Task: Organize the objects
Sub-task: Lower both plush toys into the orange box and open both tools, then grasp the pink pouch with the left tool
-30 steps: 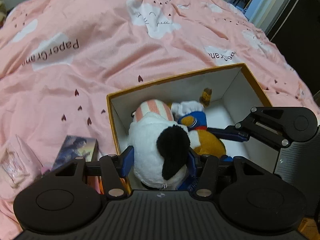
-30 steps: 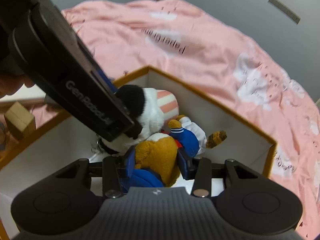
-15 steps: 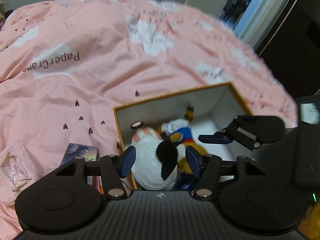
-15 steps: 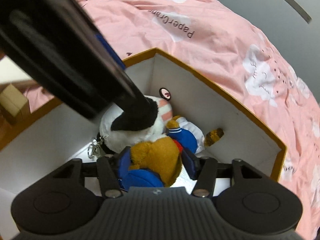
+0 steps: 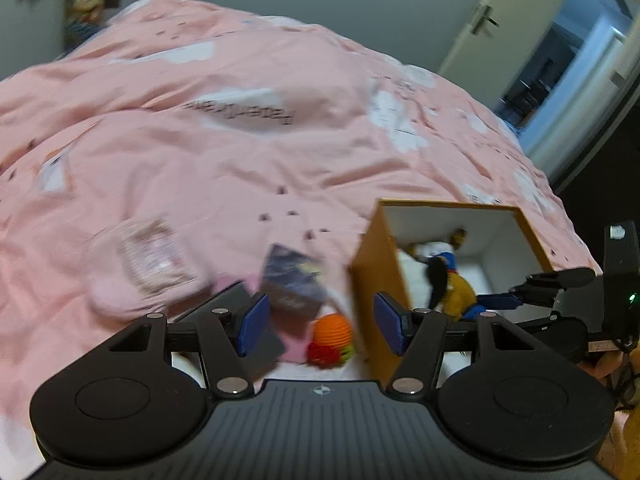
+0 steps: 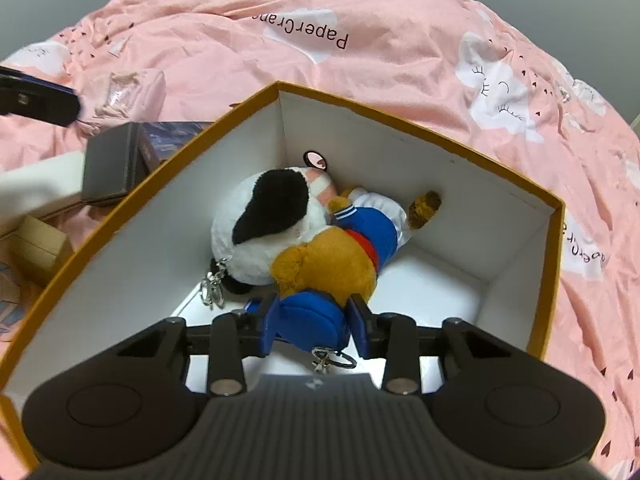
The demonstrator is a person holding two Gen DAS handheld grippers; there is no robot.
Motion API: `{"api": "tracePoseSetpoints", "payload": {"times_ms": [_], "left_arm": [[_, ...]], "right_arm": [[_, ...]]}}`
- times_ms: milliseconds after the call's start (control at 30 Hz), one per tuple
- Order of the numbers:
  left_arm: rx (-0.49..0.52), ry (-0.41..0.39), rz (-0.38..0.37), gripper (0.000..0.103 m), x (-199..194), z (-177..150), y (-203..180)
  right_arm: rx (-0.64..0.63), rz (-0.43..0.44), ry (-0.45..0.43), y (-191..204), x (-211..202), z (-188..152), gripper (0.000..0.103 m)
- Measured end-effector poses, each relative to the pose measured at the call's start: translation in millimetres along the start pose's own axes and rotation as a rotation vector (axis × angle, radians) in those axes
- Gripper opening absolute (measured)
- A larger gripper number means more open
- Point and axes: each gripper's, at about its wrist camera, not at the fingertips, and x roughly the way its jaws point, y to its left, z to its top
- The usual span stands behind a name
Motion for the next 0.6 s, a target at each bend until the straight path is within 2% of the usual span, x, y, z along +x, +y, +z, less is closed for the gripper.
{"api": "tracePoseSetpoints", "payload": {"times_ms": [200, 300, 467, 600], "left_arm": [[-0.051, -0.005, 0.018, 0.069, -14.5, -8.8, 25.2], [-0.044, -0.005, 0.007, 0.069, -22.4, -9.5, 30.1], [0.004, 0.018, 0.010, 0.069, -26.5, -9.2, 30.3], [0.038, 0.049, 0.016, 0.069, -23.2, -12.8, 31.0]], "right_arm": [[0.017, -0.027, 0.025, -2.0, 2.3, 4.5, 0.039], [0.034, -0.034, -0.014, 4.1, -13.7, 8.7, 0.039], [-0.050, 0.084, -0.162, 40.4, -64.0, 18.4, 0.039], [-0.181, 0.153, -0.172, 79.3, -70.1, 38.3, 0.039]]}}
